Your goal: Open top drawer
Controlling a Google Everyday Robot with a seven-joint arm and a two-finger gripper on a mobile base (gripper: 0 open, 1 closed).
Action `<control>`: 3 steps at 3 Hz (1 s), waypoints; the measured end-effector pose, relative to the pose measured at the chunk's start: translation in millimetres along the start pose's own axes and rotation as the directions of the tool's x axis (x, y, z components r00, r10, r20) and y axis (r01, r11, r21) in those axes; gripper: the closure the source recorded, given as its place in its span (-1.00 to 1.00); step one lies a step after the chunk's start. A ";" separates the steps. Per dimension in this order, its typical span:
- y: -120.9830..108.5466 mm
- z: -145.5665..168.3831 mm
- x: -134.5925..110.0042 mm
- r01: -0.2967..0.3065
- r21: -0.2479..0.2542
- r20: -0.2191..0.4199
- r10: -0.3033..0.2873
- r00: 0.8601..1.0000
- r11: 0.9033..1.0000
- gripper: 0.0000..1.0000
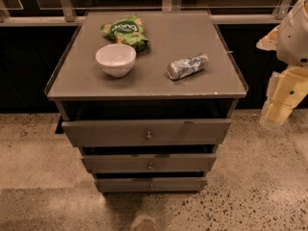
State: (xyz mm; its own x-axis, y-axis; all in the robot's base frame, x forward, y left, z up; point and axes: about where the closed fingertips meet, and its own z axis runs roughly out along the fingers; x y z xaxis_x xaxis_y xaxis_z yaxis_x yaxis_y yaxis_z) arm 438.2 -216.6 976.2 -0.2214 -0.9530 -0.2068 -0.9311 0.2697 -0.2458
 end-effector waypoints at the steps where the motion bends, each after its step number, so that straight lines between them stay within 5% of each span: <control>1: 0.0 0.0 0.0 0.000 0.000 0.000 0.000 1.000 1.000 -1.00; 3: 21.2 9.4 7.3 -0.017 0.031 0.064 0.015 0.998 0.999 -1.00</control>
Offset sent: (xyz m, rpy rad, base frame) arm -0.0049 0.0036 0.0070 -0.0199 -0.0398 0.0186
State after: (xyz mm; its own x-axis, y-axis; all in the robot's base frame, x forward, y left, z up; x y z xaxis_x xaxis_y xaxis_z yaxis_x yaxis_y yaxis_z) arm 419.5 -216.5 960.6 -0.2160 -0.9381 -0.2708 -0.9179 0.2897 -0.2713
